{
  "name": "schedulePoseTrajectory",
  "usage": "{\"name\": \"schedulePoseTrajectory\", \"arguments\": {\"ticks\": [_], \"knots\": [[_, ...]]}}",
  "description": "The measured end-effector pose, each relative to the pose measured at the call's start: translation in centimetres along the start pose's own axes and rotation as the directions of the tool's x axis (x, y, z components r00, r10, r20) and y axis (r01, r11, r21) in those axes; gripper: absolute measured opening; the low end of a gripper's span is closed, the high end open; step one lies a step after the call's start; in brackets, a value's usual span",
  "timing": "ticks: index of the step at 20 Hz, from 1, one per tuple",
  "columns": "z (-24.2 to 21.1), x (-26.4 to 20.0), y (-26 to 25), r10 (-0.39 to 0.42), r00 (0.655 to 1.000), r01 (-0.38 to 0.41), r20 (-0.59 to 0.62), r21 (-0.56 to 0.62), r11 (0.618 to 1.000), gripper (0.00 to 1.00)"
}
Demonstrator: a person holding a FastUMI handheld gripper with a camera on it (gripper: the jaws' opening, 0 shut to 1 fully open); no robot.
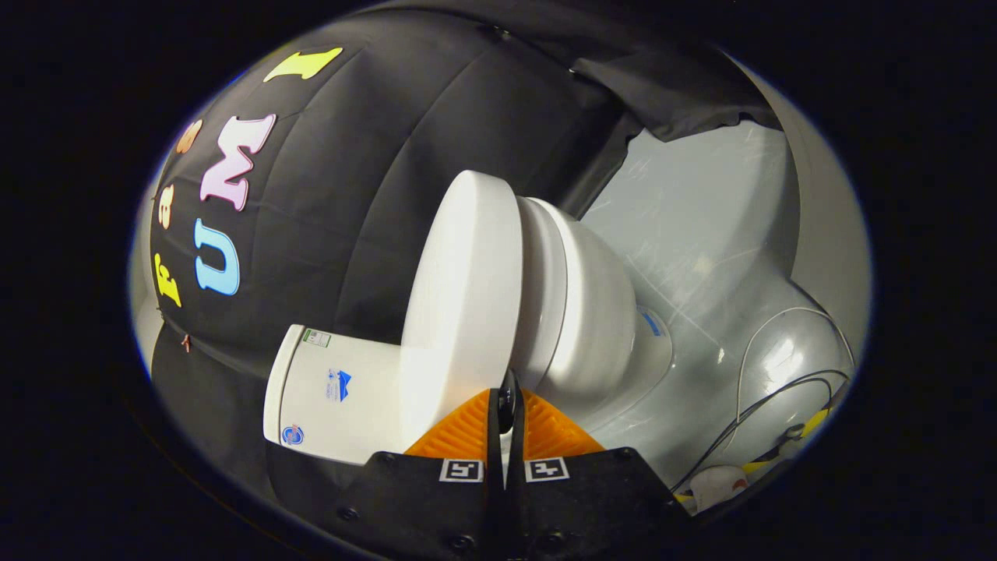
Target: Open the toilet lid.
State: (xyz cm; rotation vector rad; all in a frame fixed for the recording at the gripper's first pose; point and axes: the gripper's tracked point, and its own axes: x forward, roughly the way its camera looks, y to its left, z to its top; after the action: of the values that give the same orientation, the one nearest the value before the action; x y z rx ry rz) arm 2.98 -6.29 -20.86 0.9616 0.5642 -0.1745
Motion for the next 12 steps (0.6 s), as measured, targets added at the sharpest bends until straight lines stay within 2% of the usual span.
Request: {"name": "schedulePoseTrajectory", "arguments": {"ticks": [9, 12], "knots": [[1.0, -2.5, 6.4, 0.024, 0.998, -0.014, 0.052, -0.171, 0.985, 0.05], [0.9, -2.9, 8.3, -0.001, 0.998, 0.015, 0.067, -0.217, 0.976, 0.05]]}}
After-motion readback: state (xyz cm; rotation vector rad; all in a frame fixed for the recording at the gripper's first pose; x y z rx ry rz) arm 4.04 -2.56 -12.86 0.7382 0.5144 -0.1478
